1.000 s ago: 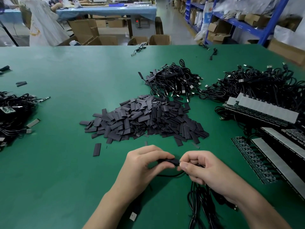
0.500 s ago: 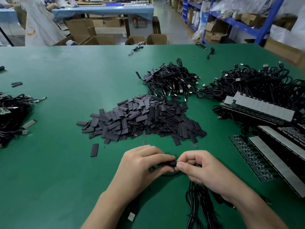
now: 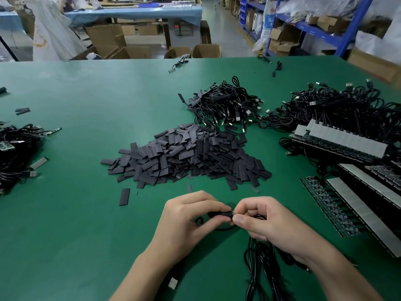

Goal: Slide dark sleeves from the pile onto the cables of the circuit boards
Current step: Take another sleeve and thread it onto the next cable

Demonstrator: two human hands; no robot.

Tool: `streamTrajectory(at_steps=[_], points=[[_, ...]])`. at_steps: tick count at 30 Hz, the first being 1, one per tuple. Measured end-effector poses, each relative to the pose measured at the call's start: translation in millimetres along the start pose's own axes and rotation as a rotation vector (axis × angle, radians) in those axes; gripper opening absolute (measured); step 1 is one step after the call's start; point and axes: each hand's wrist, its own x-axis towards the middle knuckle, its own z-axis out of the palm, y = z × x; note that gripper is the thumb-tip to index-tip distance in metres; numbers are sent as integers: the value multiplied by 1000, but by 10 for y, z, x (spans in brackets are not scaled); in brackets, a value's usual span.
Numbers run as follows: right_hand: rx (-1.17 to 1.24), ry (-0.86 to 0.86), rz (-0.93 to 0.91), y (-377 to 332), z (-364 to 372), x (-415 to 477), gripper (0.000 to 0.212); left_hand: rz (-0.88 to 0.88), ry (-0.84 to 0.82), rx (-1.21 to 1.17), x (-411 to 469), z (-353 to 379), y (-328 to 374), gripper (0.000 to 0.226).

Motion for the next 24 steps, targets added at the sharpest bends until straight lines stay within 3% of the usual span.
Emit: streamTrajectory(at_steps=[9,13,16,24], points=[[-42,19,7,37,4,19,19,-5,-33,2,16,8,4,19],[-2,65,-12,49,-1,31,24,-142,131,-38,34,1,39,34],[45,76,-4,66,-2,46,31,-216,214,-73,37,-8,50,27],[40,108,4,58,34,50,25,-303,190,-126,39,51,80,23]])
